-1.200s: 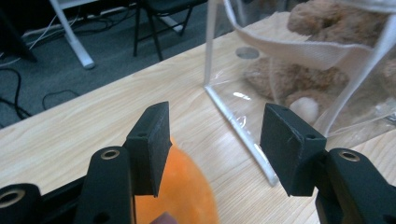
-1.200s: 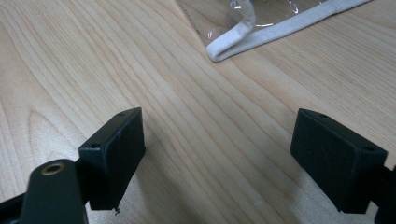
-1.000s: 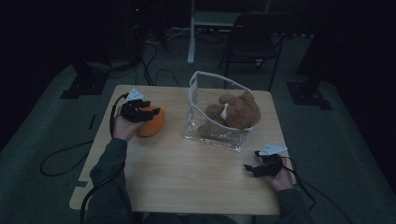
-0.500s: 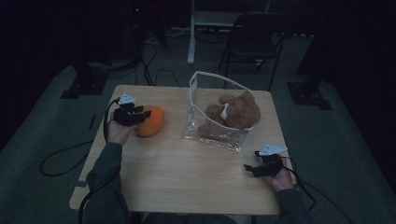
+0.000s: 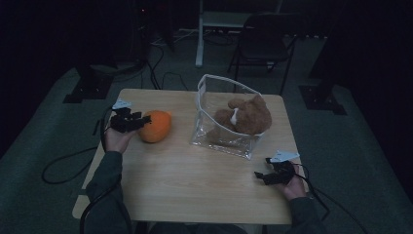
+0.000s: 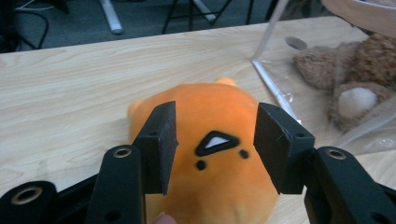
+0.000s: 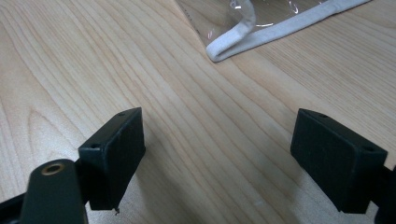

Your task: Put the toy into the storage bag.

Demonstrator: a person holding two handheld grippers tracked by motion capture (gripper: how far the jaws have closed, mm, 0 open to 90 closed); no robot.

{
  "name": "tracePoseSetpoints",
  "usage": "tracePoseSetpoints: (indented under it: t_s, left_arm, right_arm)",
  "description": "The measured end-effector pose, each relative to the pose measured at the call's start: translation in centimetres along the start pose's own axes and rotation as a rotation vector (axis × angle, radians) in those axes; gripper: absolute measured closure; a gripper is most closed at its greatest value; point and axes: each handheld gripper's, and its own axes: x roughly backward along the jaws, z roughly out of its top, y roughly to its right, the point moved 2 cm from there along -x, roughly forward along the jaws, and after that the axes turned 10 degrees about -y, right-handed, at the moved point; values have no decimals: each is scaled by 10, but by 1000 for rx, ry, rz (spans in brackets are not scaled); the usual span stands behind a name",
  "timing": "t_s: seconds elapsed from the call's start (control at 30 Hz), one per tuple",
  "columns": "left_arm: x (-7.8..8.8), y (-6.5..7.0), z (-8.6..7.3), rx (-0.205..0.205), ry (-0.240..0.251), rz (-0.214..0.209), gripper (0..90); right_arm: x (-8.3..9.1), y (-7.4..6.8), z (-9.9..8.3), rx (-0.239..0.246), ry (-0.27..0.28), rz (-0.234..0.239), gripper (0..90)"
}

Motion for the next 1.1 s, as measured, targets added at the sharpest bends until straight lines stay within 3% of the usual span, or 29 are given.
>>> tracePoseSetpoints:
  t_s: [0.2, 0.37, 0.53, 0.63, 0.73, 0.9, 1.0, 1.1]
  left_arm:
    - [-2, -8, -6, 47, -1, -5, 508]
    - [-10, -9, -10, 57, -14, -6, 484]
    - [-21, -4, -13, 39, -45, -10, 434]
    - [-26, 1, -14, 11, -50, 8, 331]
    - [-32, 4, -16, 17, -58, 24, 208]
    - [-42, 8, -21, 33, -64, -27, 115]
    - [-48, 14, -25, 28, -56, -97, 105]
    - [-51, 22, -25, 4, -52, -102, 102]
  right_arm:
    - [0, 0, 0, -1, 0, -1, 170]
    - [0, 0, 0, -1, 0, -1, 170]
    - [0, 0, 0, 0, 0, -1, 169]
    - [0, 0, 0, 0, 0, -1, 170]
    - [0, 0, 0, 0, 0, -1, 170]
    - [0, 0, 0, 0, 0, -1, 169]
    - [0, 0, 0, 0, 0, -1, 169]
    - [0, 0, 0, 0, 0, -1, 169]
